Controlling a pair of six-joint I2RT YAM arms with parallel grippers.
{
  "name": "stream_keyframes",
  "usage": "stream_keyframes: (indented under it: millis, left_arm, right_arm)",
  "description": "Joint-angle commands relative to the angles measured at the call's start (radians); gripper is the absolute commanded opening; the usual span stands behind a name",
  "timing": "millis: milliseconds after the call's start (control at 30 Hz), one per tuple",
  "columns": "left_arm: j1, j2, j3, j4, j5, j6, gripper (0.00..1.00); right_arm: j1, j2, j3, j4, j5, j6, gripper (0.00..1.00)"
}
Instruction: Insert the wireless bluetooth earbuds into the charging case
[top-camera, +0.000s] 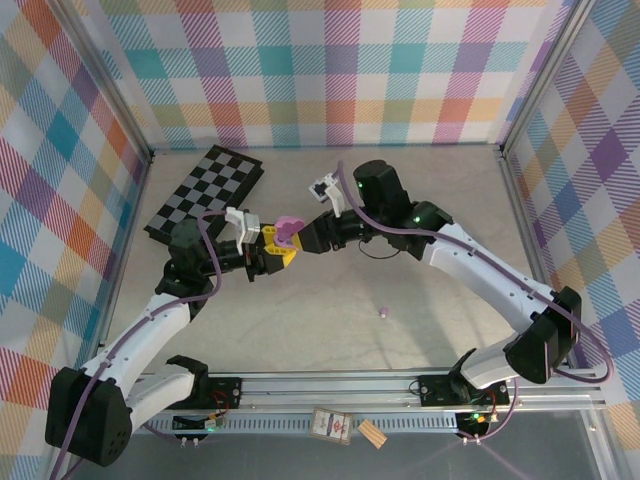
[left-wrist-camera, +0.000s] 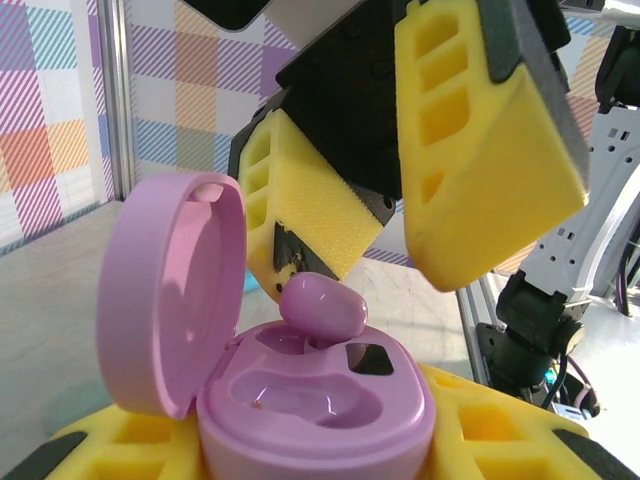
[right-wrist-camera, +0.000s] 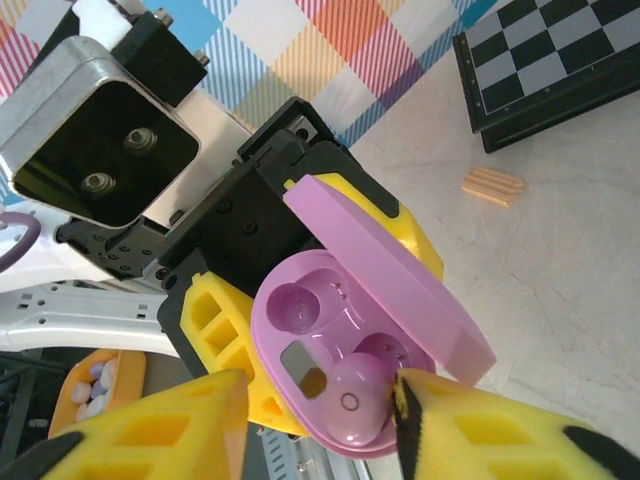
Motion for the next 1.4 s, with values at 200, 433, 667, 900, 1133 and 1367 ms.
stream_keyframes:
  millis: [200,433,667,900,1133,1367]
  left_arm:
    - [-0.010,-0.015,0.016,0.097,0.032,-0.008,0.27]
    - [-0.010,-0.025,0.013,0.089,0.025,-0.007,0.27]
    - [-0.010,-0.020,0.014,0.089,0.027,-0.005,0.27]
    - [-0.010,-0.025,0.005,0.083,0.027,-0.004,0.27]
    - [-0.010,-0.020,0.000,0.080,0.031,0.004,0.27]
    - [-0.010,-0.023,-0.006,0.077,0.027,0.008,0.27]
  right_arm:
    - [-0.008,-0.120,-0.077,-0.003,0.105,-0.024,0.60]
    - [-0.104,-0.300,-0.278,-0.020,0.267,0.081,0.61]
    - [-0.213,-0.388,-0.455,-0.242,0.513,0.227,0.61]
    - [-0.225,-0.308,-0.617,-0.245,0.538,0.469,0.62]
    - [-0.221,-0.195,-0.790,0.006,0.412,0.638,0.59]
    - [-0.203,-0.063,-0.788,0.051,0.406,0.658,0.50]
